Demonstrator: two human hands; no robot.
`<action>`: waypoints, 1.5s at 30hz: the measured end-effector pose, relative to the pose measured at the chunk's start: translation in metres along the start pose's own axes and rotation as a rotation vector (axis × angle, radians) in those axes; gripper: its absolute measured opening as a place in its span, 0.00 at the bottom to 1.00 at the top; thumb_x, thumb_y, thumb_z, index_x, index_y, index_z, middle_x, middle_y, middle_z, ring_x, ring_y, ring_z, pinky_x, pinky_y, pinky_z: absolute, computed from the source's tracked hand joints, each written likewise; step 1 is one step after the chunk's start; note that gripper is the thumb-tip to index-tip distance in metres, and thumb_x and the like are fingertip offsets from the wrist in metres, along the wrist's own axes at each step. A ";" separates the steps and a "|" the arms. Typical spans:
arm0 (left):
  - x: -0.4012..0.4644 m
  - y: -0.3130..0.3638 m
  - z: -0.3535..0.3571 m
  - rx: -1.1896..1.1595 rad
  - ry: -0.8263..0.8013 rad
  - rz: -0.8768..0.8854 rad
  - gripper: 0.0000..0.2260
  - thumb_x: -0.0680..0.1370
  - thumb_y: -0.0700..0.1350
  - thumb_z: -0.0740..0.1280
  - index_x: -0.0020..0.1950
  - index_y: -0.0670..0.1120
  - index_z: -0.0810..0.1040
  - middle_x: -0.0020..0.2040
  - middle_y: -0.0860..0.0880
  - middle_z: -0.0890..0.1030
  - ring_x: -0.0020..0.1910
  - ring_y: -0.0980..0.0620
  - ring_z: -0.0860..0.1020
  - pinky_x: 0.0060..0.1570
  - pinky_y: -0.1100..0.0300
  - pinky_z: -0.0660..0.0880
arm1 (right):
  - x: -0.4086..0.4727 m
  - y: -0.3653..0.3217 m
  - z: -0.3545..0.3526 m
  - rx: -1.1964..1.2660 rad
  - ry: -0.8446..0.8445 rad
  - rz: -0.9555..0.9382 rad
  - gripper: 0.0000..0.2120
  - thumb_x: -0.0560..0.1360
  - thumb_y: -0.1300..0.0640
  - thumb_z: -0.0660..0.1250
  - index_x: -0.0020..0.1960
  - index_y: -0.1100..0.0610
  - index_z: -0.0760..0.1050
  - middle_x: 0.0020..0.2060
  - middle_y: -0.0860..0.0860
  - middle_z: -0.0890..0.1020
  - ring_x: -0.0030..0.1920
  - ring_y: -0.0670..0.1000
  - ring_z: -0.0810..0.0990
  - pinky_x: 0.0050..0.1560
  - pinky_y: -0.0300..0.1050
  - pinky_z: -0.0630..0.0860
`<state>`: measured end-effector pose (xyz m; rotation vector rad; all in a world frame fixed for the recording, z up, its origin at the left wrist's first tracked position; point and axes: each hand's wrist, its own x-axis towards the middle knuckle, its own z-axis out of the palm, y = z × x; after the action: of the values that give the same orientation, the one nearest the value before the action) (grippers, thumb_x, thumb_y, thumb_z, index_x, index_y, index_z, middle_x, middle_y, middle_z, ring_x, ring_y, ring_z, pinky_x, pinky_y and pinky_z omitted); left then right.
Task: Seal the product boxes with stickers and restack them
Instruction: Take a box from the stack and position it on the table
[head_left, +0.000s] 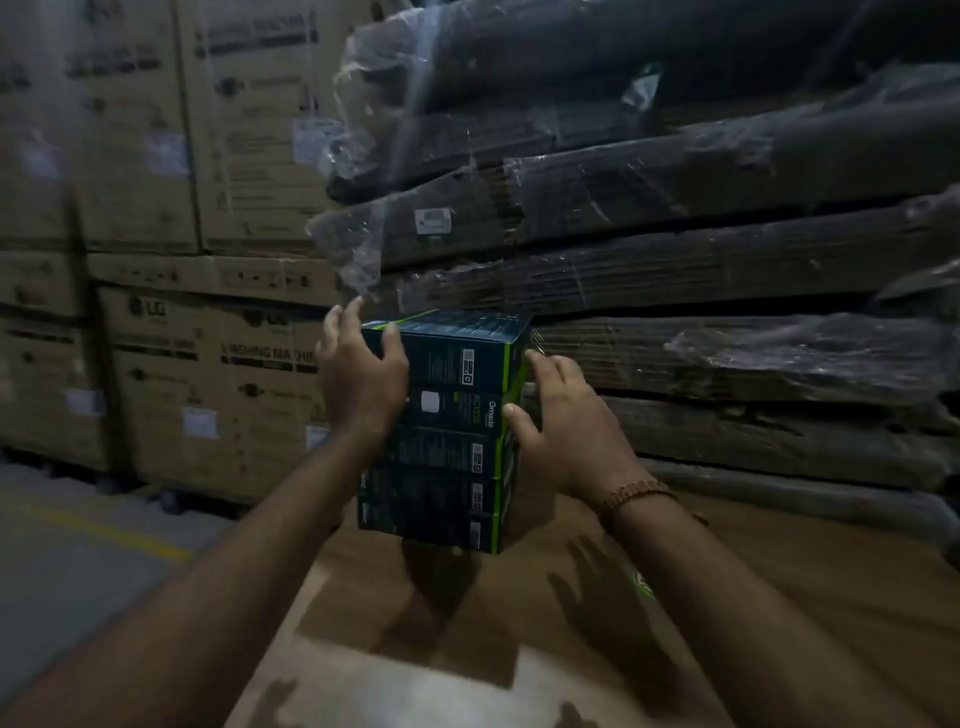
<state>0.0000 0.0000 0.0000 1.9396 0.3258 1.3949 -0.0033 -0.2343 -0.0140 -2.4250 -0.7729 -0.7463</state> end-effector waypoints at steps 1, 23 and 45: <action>0.008 -0.005 0.003 0.030 -0.001 -0.015 0.26 0.86 0.55 0.64 0.83 0.47 0.67 0.84 0.42 0.63 0.80 0.40 0.64 0.74 0.43 0.69 | 0.008 0.001 0.004 0.013 0.006 0.012 0.36 0.85 0.43 0.64 0.86 0.54 0.54 0.81 0.55 0.63 0.75 0.58 0.72 0.72 0.56 0.75; 0.055 -0.069 0.028 -0.173 -0.065 -0.320 0.46 0.61 0.87 0.66 0.61 0.51 0.83 0.58 0.47 0.84 0.53 0.47 0.84 0.54 0.44 0.85 | 0.077 0.014 0.064 0.427 0.137 0.206 0.38 0.77 0.59 0.78 0.81 0.51 0.62 0.73 0.58 0.76 0.71 0.59 0.78 0.67 0.59 0.81; -0.058 0.034 -0.022 -0.756 -0.074 -0.556 0.08 0.78 0.49 0.76 0.53 0.53 0.79 0.57 0.47 0.84 0.55 0.47 0.84 0.39 0.55 0.80 | -0.084 0.028 -0.029 0.434 0.389 0.155 0.39 0.71 0.57 0.84 0.78 0.48 0.72 0.68 0.50 0.82 0.68 0.46 0.79 0.65 0.51 0.83</action>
<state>-0.0489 -0.0491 -0.0155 1.1516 0.2286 0.8886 -0.0536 -0.3029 -0.0524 -1.8527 -0.5190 -0.8521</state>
